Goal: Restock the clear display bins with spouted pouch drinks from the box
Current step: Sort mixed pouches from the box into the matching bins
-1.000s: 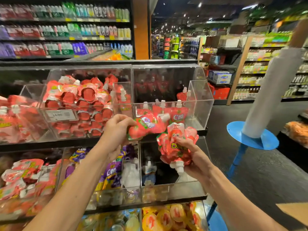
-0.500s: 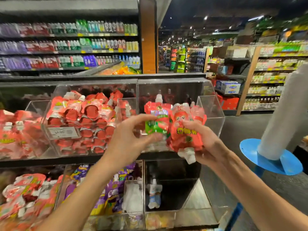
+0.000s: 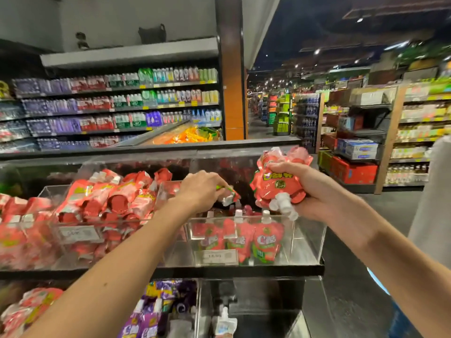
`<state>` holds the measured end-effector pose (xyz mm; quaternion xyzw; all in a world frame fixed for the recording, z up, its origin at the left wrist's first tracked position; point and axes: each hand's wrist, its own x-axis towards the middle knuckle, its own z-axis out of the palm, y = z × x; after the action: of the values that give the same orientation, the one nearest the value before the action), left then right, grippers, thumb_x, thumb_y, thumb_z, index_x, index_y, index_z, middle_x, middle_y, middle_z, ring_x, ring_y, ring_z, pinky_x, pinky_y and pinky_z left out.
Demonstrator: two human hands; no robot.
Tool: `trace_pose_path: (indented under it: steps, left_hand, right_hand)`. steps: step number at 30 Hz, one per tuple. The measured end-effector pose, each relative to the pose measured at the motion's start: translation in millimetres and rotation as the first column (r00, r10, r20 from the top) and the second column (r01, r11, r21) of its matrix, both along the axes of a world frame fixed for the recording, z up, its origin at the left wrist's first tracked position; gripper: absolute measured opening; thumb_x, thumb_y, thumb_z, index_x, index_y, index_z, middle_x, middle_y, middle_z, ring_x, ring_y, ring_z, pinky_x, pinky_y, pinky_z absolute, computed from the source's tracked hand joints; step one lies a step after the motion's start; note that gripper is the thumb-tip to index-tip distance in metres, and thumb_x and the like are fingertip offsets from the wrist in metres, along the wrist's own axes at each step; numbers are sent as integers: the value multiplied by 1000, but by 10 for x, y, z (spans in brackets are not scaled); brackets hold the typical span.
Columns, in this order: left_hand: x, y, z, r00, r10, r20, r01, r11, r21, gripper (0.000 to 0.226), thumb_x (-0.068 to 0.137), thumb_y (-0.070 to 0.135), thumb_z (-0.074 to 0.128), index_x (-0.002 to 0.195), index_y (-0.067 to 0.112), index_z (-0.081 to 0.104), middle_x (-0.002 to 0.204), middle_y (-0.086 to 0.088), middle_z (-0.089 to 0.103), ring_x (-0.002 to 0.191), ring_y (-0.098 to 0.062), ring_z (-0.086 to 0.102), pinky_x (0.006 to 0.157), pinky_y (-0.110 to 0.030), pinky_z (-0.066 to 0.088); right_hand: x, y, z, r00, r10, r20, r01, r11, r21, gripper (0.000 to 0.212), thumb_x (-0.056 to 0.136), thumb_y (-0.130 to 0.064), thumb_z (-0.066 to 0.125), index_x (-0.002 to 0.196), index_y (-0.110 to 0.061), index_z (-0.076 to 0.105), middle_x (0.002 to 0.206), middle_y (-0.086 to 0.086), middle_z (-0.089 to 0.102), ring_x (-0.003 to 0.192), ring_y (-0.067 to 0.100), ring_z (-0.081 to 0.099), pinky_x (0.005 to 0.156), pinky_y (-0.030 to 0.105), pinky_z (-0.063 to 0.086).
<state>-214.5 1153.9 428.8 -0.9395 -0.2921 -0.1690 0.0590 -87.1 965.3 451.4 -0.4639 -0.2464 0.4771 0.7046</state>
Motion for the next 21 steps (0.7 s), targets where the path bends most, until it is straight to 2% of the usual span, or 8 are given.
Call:
trace_pose_path:
  steps: [3,6,8,12,15,18,20,21]
  left_hand:
    - [187,178,-113,978,90,-190,-55,982,179,25,99,36,54,116,36,72,112,-2,71,107,-25,64,80,-33,41]
    - [288,291,-205,928,168,-334,-61,949,308,23,99,26,51,109,23,72,110,-4,71,108,-25,64,87,-36,38]
    - [315,293,-230,893,192,-407,-48,940,337,23,100,30,50,105,18,70,112,-6,71,110,-25,64,94,-38,36]
    - [336,311,-236,827,238,-509,-34,926,377,21,100,18,49,110,19,67,120,-5,68,117,-25,60,99,-39,34]
    - [339,319,-270,728,291,-621,-25,916,399,31,103,18,42,130,19,59,138,-6,58,133,-26,45,114,-44,24]
    - [332,309,-231,721,239,-650,-17,944,329,34,100,15,51,133,18,57,138,-7,57,133,-27,46,115,-46,25]
    - [287,310,-128,840,75,-538,-1,991,136,41,89,10,67,128,18,61,127,-6,64,118,-26,59,104,-42,43]
    - [249,299,-44,915,-21,-403,21,1000,-4,46,85,9,73,129,19,63,123,-5,66,110,-24,63,97,-39,50]
  right_hand:
    - [34,70,-102,1000,22,-21,-23,998,-50,24,83,-11,68,104,-1,63,114,22,67,106,35,63,108,52,43]
    - [71,126,-219,999,54,1,-54,997,-63,27,85,-13,67,109,0,62,99,20,71,86,31,69,98,47,51]
    - [64,146,-265,997,81,5,-80,994,-67,32,86,-15,67,113,1,61,98,18,70,82,29,69,89,44,55]
    - [24,174,-295,996,85,33,-83,995,-58,52,82,-16,72,129,1,57,121,23,66,106,36,64,106,54,44]
    - [-12,185,-293,995,90,51,-88,995,-48,51,85,-16,71,131,1,57,126,26,64,113,38,63,109,56,41]
    - [-27,153,-304,989,130,67,-127,991,-39,44,85,-18,69,124,1,61,110,21,68,94,31,67,112,51,40]
    - [-42,120,-304,991,116,73,-113,992,-51,46,79,-20,73,119,-1,63,108,20,70,92,29,68,109,49,43]
    - [-45,108,-302,992,102,73,-98,993,-61,50,75,-21,75,120,-2,63,111,21,70,95,30,68,108,48,45]
